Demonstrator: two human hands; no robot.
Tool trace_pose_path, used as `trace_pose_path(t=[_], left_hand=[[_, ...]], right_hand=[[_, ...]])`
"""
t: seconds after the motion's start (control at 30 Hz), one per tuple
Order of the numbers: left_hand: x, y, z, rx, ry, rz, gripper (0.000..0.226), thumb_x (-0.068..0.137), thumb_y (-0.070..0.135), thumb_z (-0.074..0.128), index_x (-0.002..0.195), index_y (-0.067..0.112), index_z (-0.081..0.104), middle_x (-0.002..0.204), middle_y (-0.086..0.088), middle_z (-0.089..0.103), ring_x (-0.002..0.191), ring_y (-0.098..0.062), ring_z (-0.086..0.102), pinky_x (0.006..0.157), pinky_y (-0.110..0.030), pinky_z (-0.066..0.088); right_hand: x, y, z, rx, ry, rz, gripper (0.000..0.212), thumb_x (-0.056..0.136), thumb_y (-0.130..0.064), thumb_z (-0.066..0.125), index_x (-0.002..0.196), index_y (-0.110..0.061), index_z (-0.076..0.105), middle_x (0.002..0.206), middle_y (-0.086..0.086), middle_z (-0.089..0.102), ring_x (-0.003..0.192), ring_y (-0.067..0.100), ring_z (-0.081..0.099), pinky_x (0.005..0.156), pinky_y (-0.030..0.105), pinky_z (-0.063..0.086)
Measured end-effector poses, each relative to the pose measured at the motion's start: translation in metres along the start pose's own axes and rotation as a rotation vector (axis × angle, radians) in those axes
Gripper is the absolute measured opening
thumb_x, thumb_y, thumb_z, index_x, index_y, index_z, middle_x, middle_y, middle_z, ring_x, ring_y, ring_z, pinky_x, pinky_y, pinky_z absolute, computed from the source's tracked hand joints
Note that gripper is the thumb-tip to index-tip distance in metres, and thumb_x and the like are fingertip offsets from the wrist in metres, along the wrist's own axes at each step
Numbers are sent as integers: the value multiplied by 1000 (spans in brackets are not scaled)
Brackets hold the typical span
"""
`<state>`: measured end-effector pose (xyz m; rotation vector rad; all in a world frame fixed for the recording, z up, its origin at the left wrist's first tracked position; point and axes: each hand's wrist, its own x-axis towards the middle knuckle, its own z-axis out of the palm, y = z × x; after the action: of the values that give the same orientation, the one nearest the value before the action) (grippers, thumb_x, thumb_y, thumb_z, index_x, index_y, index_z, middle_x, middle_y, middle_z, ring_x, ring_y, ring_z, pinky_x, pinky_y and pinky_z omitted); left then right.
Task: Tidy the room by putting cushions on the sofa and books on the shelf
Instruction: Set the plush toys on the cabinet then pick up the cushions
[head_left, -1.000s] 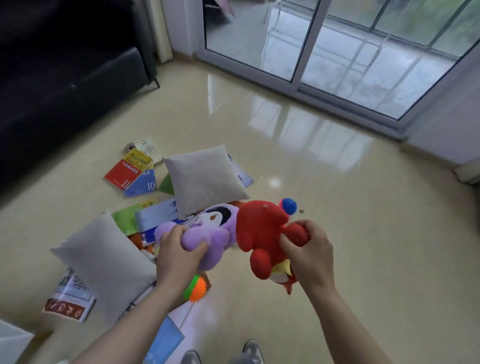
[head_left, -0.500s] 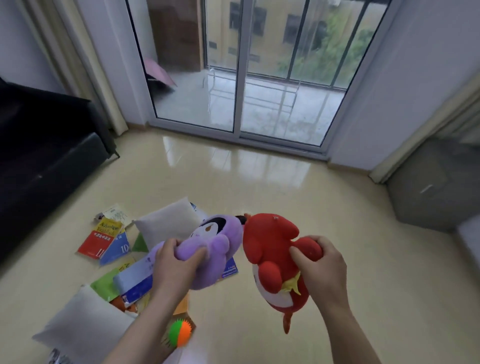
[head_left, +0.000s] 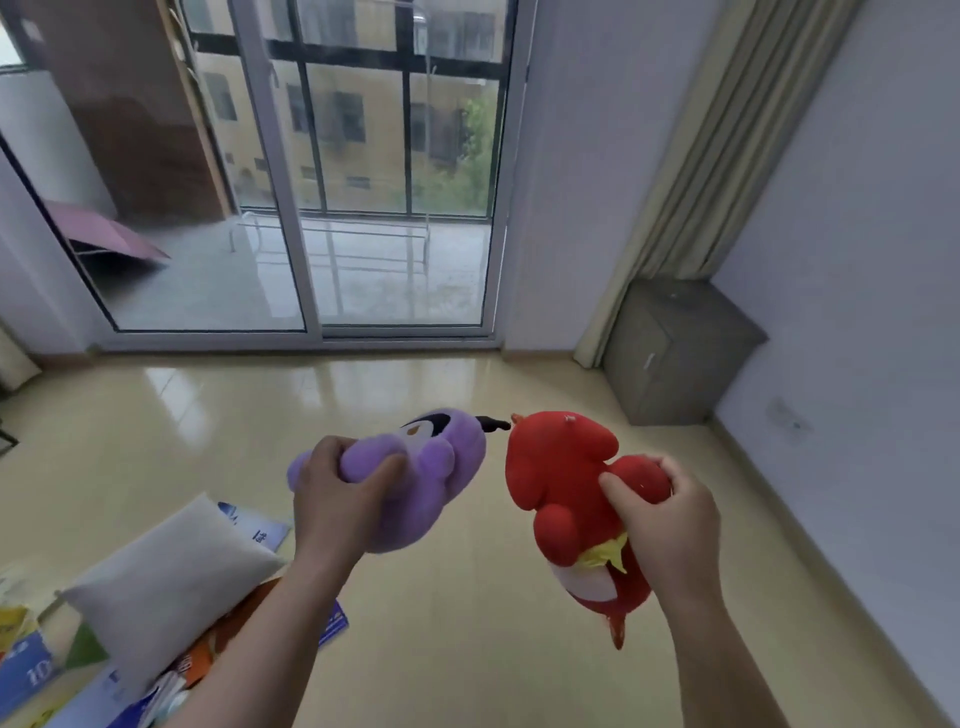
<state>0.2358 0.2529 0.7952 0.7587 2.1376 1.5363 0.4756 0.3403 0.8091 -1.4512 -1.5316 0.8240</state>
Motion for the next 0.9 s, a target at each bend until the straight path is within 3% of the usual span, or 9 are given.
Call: trace_pose_path(t=[0.17, 0.43, 0.67, 0.9], left_hand=[[-10, 35, 72, -37, -92, 56, 35, 58, 43, 63, 85, 23, 55, 82, 7, 63, 75, -10, 58, 63, -30, 46], [-2, 80, 173, -70, -234, 123, 31, 63, 36, 65, 87, 20, 57, 84, 6, 64, 74, -9, 59, 60, -27, 44], [46, 106, 288, -101, -308, 140, 32, 59, 38, 61, 84, 18, 56, 81, 3, 63, 70, -9, 57, 58, -26, 42], [118, 152, 391, -129, -343, 154, 31, 59, 37, 62, 82, 17, 57, 79, 1, 65, 68, -10, 57, 57, -26, 42]], right_hand=[[35, 23, -57, -28, 99, 29, 17, 76, -28, 74, 90, -25, 63, 86, -6, 67, 83, 15, 63, 73, 35, 53], [88, 51, -117, -27, 242, 54, 18, 79, -27, 74, 91, -28, 60, 86, -13, 64, 80, 3, 58, 65, 23, 44], [186, 77, -143, -62, 315, 68, 16, 80, -25, 73, 91, -25, 61, 86, -12, 64, 80, 2, 58, 62, 18, 42], [314, 79, -157, -132, 352, 77, 18, 80, -27, 73, 93, -27, 60, 89, -12, 64, 85, 9, 60, 73, 28, 47]])
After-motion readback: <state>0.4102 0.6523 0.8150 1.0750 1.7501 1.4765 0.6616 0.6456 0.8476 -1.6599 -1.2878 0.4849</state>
